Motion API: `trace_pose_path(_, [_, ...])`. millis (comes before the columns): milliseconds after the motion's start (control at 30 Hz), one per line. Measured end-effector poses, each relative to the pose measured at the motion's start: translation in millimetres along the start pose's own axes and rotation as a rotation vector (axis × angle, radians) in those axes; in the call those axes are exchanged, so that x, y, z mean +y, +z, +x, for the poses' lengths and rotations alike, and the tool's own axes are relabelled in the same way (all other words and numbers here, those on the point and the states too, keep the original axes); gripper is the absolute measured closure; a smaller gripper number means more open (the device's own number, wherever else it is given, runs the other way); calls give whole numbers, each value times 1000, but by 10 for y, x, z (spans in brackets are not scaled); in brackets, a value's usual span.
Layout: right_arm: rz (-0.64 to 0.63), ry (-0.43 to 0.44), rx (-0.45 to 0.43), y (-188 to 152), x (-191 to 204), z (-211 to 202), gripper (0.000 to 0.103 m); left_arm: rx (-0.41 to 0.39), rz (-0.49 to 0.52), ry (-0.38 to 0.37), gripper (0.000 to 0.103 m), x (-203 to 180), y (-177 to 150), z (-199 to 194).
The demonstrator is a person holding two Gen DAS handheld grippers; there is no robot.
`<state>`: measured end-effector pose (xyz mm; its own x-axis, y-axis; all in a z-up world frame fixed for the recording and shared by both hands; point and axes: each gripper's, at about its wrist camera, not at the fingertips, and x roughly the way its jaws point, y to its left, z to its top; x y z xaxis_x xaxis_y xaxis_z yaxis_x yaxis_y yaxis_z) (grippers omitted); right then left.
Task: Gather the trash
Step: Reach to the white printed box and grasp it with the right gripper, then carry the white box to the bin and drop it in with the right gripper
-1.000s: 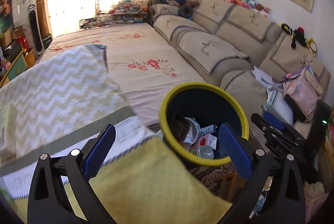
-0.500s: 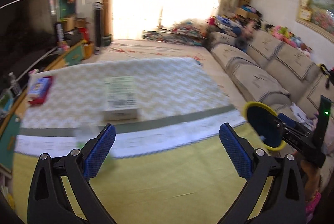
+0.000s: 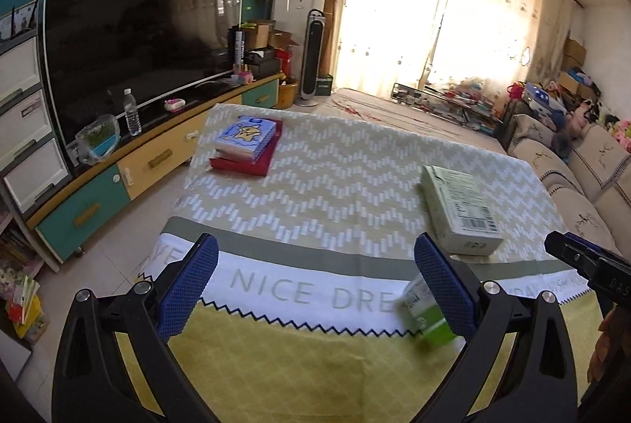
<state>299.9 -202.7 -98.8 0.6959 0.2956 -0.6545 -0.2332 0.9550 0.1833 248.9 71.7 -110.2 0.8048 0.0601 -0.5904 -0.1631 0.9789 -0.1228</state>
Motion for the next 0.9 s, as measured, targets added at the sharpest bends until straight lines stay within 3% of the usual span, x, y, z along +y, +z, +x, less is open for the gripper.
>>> trace_pose_path(200, [1, -30, 97, 415, 256, 537, 29, 16, 11, 13, 5, -3, -79, 122])
trace_pose_path(333, [15, -48, 183, 559, 342, 886, 28, 0, 22, 3, 5, -65, -93, 72])
trace_pose_path(567, [-4, -167, 266, 590, 398, 1232, 27, -6, 0, 2, 5, -28, -118, 37])
trace_pose_path(667, [13, -160, 309, 559, 380, 1339, 26, -3, -30, -11, 5, 30, -119, 37])
trace_pose_path(900, [-14, -189, 316, 519, 406, 1388, 31, 9, -46, -17, 5, 56, -143, 62])
